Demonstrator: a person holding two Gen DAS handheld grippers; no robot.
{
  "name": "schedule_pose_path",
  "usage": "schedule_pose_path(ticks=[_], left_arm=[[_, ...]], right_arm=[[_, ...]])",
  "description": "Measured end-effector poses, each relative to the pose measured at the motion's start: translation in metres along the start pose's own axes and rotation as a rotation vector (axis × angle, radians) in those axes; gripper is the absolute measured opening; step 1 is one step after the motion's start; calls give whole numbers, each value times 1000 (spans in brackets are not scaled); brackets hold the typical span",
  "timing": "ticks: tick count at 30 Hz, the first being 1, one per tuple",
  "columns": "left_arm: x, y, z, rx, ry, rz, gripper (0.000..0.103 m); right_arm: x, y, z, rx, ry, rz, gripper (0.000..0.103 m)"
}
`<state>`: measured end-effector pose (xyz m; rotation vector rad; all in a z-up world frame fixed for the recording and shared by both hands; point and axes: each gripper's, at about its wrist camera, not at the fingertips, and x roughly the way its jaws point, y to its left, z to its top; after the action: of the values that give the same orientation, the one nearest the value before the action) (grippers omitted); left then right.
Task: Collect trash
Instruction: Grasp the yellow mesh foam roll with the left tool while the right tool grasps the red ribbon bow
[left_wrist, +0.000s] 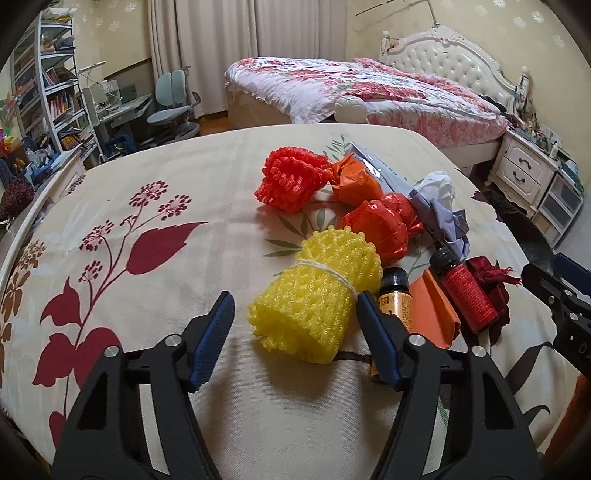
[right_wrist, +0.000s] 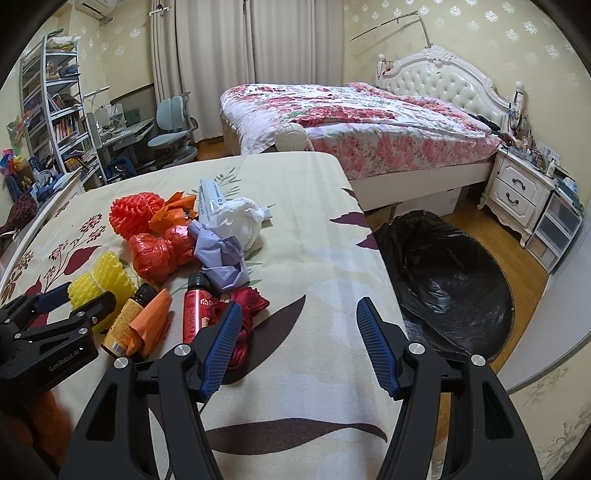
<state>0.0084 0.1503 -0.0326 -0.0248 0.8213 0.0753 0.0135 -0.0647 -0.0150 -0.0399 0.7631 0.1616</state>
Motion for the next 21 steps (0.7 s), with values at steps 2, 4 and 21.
schedule_pose_path(ticks=[2,4,21], left_arm=[[2,0,-1,1,10,-11,55],[0,0,-3,3,0,-11,50],[-21,39,-12,-73,-32,88,48]], right_arm=[[1,2,0,1,4,8,63],[2,3,0,3,8,14,63],[1,18,4,-10,4,75,63]])
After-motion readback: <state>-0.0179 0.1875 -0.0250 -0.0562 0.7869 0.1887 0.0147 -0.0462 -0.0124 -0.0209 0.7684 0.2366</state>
